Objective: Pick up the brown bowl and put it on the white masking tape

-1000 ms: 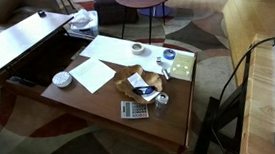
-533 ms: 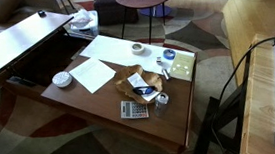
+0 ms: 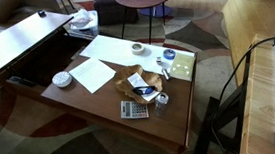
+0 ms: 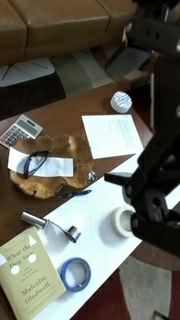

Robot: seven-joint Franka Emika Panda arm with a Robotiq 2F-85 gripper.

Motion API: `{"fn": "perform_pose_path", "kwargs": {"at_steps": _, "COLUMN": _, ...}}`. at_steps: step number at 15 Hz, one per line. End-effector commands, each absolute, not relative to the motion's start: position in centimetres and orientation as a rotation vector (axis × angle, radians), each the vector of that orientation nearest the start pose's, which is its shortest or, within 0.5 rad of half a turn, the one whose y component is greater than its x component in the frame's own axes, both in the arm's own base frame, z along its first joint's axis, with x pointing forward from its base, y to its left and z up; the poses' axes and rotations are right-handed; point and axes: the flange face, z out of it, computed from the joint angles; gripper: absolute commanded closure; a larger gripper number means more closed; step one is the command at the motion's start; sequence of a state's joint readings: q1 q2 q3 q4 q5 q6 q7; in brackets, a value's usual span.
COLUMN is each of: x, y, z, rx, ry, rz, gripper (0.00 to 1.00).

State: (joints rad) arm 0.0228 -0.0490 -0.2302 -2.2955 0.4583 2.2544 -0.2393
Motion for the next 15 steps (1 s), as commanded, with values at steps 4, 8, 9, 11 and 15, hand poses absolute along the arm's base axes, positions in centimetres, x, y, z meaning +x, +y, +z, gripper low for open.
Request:
{"fn": "perform_pose_path", "kwargs": {"at_steps": 4, "x": 53.1, "y": -13.8, "z": 31.3, "rx": -2.773, "ry": 0.547, "rz": 0.017, "gripper": 0.00}}
{"fn": "perform_pose_path", "kwargs": {"at_steps": 8, "x": 54.4, "y": -15.6, "z": 28.9, "rx": -2.768, "ry": 0.632, "rz": 0.075, "gripper": 0.00}}
{"fn": "perform_pose_path", "kwargs": {"at_steps": 9, "x": 54.5, "y": -15.5, "z": 29.1, "rx": -2.766, "ry": 0.635, "rz": 0.077, "gripper": 0.00}}
{"fn": "perform_pose_path", "kwargs": {"at_steps": 11, "x": 54.7, "y": -15.8, "z": 27.9, "rx": -2.740, "ry": 0.652, "rz": 0.121, "gripper": 0.00}}
{"fn": "perform_pose_path", "kwargs": {"at_steps": 15, "x": 54.8, "y": -17.8, "z": 21.6, "rx": -2.616, "ry": 0.731, "rz": 0.296, "gripper": 0.00}}
